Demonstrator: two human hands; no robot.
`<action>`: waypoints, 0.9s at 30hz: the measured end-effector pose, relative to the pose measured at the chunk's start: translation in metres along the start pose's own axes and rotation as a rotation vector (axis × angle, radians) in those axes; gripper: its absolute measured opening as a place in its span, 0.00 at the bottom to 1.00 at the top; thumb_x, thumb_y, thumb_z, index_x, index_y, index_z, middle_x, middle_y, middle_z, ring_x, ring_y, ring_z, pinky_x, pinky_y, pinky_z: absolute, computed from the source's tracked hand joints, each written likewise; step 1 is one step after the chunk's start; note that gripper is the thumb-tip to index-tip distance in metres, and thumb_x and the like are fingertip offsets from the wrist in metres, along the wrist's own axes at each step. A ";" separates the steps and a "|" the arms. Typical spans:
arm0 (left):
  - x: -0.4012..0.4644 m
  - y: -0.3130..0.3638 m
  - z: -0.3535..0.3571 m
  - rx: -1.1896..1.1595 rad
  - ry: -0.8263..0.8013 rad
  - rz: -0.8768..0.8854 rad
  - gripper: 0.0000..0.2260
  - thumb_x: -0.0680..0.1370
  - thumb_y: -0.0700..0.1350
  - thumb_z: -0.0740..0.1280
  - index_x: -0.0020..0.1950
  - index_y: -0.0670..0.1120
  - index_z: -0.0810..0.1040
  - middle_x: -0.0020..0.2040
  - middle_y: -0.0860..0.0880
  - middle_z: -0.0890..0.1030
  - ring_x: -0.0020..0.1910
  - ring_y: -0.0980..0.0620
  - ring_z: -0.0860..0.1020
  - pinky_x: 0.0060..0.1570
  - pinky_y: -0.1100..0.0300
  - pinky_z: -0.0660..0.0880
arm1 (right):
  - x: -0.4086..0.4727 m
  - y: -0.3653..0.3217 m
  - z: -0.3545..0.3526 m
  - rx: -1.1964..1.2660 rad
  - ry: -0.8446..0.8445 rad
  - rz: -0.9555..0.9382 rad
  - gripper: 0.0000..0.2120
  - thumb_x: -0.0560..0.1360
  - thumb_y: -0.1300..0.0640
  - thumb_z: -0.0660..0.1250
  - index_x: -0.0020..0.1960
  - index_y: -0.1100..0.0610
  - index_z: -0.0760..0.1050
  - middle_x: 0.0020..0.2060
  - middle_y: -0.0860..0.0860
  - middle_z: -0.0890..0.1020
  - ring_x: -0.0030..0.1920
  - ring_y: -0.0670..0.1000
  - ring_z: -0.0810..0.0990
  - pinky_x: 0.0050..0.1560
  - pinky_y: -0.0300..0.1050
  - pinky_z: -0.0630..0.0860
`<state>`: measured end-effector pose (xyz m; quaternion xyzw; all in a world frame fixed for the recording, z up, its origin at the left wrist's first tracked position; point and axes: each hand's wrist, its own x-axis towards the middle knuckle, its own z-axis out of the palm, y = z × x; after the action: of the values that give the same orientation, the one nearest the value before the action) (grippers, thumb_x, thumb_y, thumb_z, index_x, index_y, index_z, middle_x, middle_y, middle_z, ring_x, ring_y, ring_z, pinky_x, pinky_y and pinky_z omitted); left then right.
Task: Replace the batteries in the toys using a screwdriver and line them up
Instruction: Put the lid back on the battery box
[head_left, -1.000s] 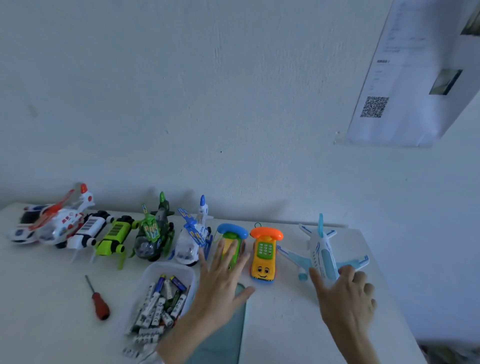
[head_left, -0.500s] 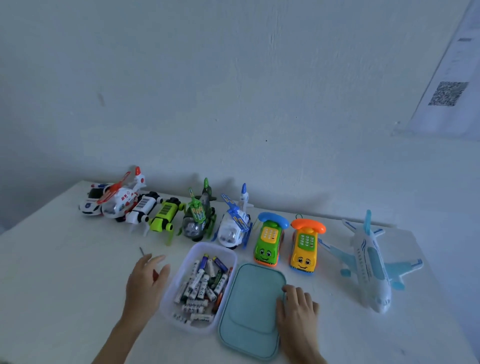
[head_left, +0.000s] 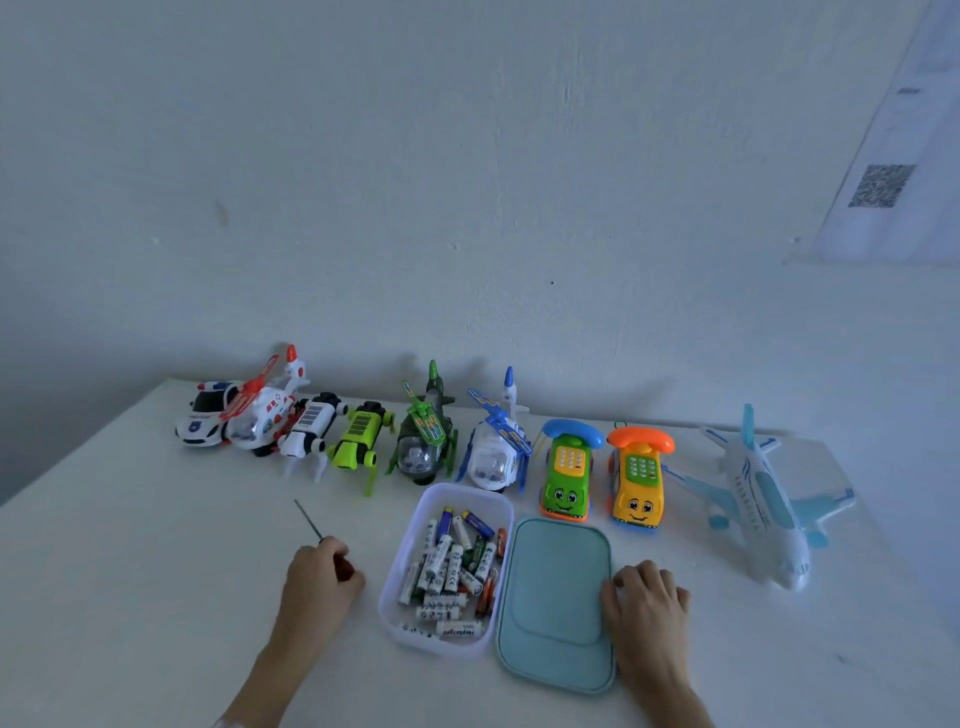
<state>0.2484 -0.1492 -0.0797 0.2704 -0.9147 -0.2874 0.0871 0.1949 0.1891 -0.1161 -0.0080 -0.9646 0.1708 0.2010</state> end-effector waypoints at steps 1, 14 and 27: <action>-0.003 0.001 -0.004 -0.046 0.022 0.013 0.12 0.69 0.36 0.73 0.51 0.40 0.79 0.43 0.44 0.73 0.41 0.46 0.74 0.40 0.59 0.66 | 0.001 -0.002 0.000 0.003 0.002 0.001 0.16 0.67 0.52 0.54 0.28 0.58 0.73 0.28 0.53 0.73 0.31 0.59 0.75 0.34 0.49 0.71; -0.051 0.074 0.001 -0.023 -0.457 0.571 0.13 0.72 0.43 0.68 0.57 0.47 0.80 0.48 0.52 0.76 0.47 0.55 0.75 0.47 0.69 0.71 | -0.002 -0.007 -0.019 0.295 -0.102 0.117 0.10 0.71 0.61 0.67 0.32 0.55 0.72 0.31 0.50 0.74 0.31 0.55 0.75 0.33 0.47 0.70; -0.055 0.092 0.023 0.188 -0.603 0.454 0.28 0.83 0.54 0.51 0.79 0.45 0.46 0.79 0.45 0.41 0.77 0.48 0.39 0.74 0.53 0.44 | -0.011 -0.030 -0.077 1.171 -0.240 0.729 0.25 0.63 0.72 0.73 0.58 0.63 0.72 0.43 0.63 0.82 0.37 0.60 0.79 0.32 0.49 0.73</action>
<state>0.2459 -0.0449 -0.0464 -0.0288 -0.9582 -0.2422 -0.1495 0.2370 0.1850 -0.0440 -0.2026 -0.6651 0.7188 -0.0057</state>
